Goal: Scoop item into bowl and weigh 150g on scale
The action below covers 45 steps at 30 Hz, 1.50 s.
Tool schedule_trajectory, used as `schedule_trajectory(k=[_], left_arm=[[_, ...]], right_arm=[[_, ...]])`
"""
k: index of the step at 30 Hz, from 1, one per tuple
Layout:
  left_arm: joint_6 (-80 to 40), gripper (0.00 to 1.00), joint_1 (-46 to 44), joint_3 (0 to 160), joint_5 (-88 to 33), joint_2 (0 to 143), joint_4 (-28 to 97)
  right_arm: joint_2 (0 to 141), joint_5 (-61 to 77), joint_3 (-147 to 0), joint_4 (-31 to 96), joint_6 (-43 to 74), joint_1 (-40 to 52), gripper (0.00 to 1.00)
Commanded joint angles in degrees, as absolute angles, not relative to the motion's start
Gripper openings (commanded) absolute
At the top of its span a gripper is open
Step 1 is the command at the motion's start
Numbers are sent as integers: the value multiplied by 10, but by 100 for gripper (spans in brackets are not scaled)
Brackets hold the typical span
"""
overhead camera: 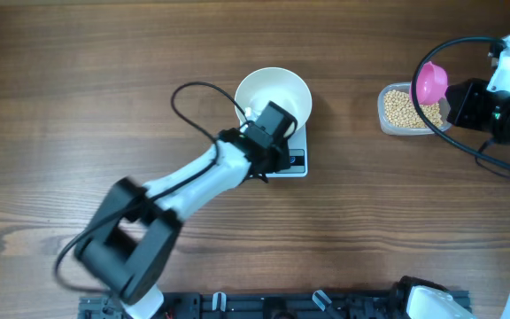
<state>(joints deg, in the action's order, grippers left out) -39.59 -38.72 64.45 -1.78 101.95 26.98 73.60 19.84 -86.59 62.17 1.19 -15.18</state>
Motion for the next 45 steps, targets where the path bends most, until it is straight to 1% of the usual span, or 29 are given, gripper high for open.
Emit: schedule_trajectory(k=[1, 5, 8, 12, 13, 15, 16, 23, 27, 34, 45], left_arm=[[-392, 19, -376, 645, -14, 907, 270], [-392, 33, -351, 645, -13, 823, 278], [-392, 38, -321, 645, 7, 786, 300], [-392, 57, -259, 645, 73, 745, 363], [-392, 72, -242, 645, 86, 739, 380], [-392, 96, -208, 645, 102, 733, 412], [-392, 100, -190, 645, 107, 732, 430], [-392, 100, -91, 645, 119, 740, 521], [-393, 100, -64, 645, 119, 743, 524], [-393, 100, -62, 645, 119, 743, 524], [-393, 100, -62, 645, 119, 743, 524]], right_arm=[[726, 191, -865, 623, 2, -150, 4], [726, 191, -865, 631, 2, -150, 4], [726, 191, -865, 635, 1, -150, 4], [726, 191, -865, 640, 0, -150, 4], [726, 191, -865, 640, -1, -150, 4], [726, 191, -865, 641, -17, -150, 4], [726, 191, -865, 641, -18, -150, 4], [728, 193, -865, 641, -34, -150, 4], [729, 193, -865, 642, -60, -150, 4], [731, 190, -865, 640, -93, -150, 4], [734, 189, -865, 615, -77, -150, 4]])
